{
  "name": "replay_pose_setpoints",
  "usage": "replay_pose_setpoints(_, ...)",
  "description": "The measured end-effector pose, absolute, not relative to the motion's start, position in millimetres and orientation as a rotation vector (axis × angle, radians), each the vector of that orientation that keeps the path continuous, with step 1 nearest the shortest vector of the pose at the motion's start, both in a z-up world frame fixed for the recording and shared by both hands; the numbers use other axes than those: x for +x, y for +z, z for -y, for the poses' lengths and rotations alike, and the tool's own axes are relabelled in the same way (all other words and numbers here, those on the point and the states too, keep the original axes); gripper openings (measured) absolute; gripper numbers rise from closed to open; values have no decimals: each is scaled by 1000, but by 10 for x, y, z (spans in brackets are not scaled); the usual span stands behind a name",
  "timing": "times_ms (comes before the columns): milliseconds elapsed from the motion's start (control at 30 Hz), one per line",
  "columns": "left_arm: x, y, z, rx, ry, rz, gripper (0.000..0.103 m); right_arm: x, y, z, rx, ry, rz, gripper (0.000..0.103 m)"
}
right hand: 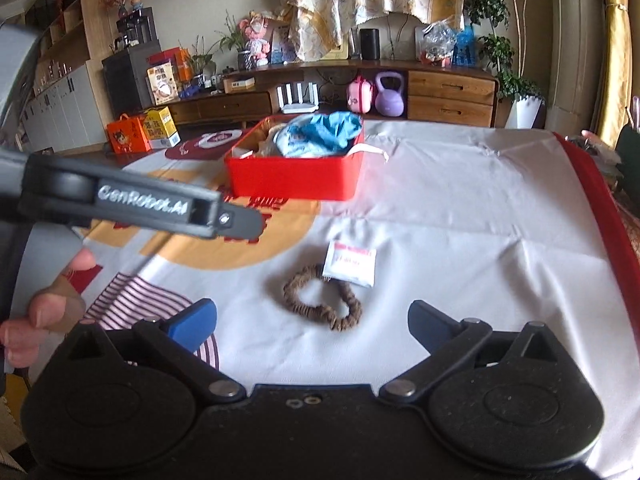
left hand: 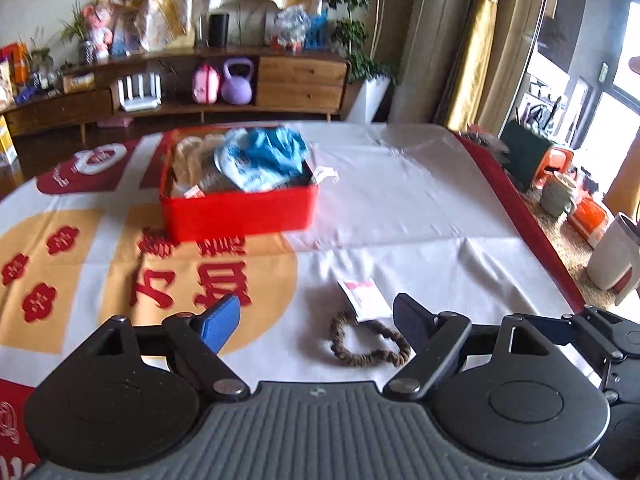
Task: Organize soft objects
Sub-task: 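Grasp the white wipe sachet with the left gripper while the right gripper grasps the brown hair tie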
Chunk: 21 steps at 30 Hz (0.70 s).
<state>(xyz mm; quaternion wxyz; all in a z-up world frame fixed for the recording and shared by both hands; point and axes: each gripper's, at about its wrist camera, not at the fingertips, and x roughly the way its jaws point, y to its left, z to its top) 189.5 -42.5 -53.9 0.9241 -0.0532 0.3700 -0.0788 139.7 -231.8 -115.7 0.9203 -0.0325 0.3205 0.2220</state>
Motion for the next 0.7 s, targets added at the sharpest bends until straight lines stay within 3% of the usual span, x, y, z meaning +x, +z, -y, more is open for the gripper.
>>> replay_pose_setpoints(433,2309,-918,652,-129,-222,-922,84,1516,-1469,2291,-97,501,-714,98)
replay_pose_setpoints(700,2660,-1018,928,-56,-268,-979,84,1701,-1588,2286,-116,539,-741,85)
